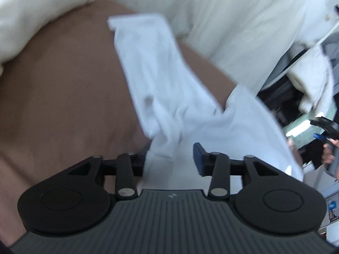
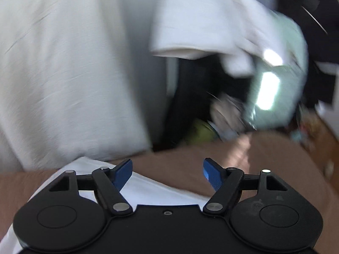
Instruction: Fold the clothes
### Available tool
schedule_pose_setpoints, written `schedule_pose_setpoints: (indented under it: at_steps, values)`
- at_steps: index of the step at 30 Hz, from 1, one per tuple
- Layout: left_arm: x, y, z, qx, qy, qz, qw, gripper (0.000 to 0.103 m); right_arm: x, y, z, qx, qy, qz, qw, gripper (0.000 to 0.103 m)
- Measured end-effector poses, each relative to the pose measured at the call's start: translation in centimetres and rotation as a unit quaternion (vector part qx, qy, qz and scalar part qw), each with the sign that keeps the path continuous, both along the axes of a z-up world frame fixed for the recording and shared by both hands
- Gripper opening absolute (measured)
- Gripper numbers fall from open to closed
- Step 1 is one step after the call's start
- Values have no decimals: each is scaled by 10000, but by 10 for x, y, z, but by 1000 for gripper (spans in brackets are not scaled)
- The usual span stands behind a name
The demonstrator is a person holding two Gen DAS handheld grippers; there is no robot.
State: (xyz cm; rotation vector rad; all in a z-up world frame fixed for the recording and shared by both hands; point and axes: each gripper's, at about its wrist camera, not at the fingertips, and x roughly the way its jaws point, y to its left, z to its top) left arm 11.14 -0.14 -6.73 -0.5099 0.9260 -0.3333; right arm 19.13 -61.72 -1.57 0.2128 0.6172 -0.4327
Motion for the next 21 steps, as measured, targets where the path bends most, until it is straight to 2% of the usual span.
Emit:
schedule_pose_setpoints:
  at_steps: [2,5,7,11,14,15,17,19,21]
  values:
    - [-7,-4,-1,145,274,-36,9995,42,-35,-36,-9,658,-55,-248,9975,78]
    - [-18,-11,-1,357,671,-94,9971,44,-84,-71,-30,1590,-56,-385,9865,78]
    - [-25,-12,6,389,648,-182,9970,46,-116,-86,-46,2056,-4,-368,9779,78]
    - [-40,-21,22,543,367,-300,9974,47,-154,-87,-79,2085,482,-351,9762,78]
    - [-60,-35,38,404,-21,-654,9970,48,-177,-84,-100,2265,719,-297,9709,78]
    - [-69,-39,43,322,-140,-780,9963,53,-185,-83,-105,2340,784,-258,9687,78]
    - [-88,-53,48,392,-168,-1142,9925,62,-198,-75,-112,2489,998,-176,9632,78]
    - [-105,-69,41,483,42,-1537,9869,63,-210,-63,-115,2653,1200,54,9566,78]
    - [-120,-85,28,580,331,-1941,9787,64,-229,-48,-114,2805,1210,594,9503,78]
